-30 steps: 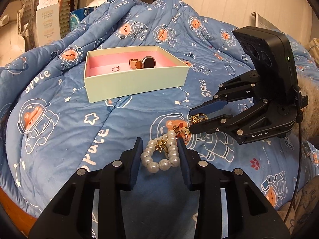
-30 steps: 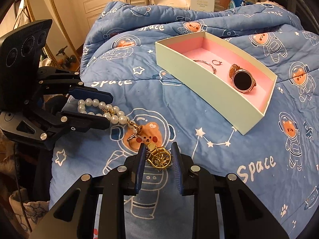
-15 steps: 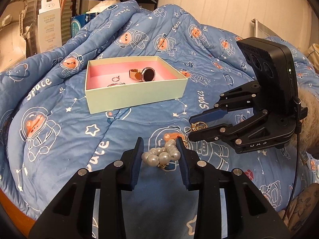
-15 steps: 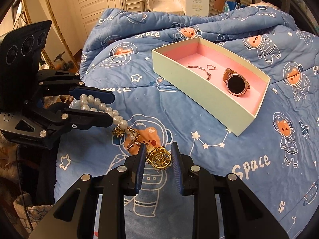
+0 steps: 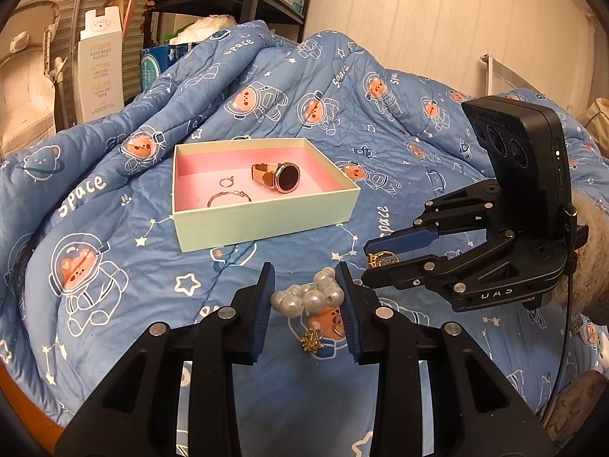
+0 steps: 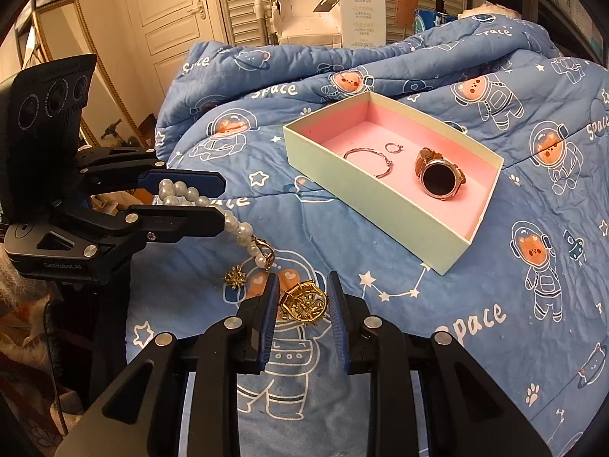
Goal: Organize jewelry
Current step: 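Grasp the pearl bracelet with the left gripper while the right holds the gold charm, then carry bracelet and charm into the pink-lined box and open both grippers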
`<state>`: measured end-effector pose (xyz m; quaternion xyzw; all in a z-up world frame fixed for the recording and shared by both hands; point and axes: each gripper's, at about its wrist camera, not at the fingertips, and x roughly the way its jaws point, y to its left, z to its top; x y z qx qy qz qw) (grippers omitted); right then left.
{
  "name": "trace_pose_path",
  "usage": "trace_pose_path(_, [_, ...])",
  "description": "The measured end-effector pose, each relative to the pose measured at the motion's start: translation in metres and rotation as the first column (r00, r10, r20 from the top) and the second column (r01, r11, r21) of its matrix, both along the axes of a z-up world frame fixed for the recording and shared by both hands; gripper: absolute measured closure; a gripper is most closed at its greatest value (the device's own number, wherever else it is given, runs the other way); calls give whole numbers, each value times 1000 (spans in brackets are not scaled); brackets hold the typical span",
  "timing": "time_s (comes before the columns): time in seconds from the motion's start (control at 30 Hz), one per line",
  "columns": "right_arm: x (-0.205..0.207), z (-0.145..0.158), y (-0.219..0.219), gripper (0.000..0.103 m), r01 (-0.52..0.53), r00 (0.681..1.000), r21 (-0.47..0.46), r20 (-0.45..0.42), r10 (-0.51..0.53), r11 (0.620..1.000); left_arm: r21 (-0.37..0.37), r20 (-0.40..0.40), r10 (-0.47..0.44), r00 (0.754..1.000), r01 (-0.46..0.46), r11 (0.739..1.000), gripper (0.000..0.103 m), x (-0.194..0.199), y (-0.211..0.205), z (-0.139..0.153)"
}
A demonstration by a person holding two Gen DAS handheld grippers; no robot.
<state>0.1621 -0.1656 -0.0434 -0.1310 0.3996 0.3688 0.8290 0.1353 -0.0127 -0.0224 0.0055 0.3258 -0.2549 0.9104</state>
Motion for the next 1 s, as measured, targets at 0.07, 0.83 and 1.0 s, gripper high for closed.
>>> trace_pose_path(0.07, [1,5,0,78,3,1000,8,3,-3,1000,-4,9,5,1000,-5,1000,70,4,1,5])
trace_pose_path(0.83, [50,39,5,78,53,997,29,52,-54,998,-57,10,77,997,-77,995,70,76,17,37])
trace_pose_path(1.0, [76,36,6,78,104,994,15,36,-105,994,-41,-4,87,996,-87,995,70,98,17,37])
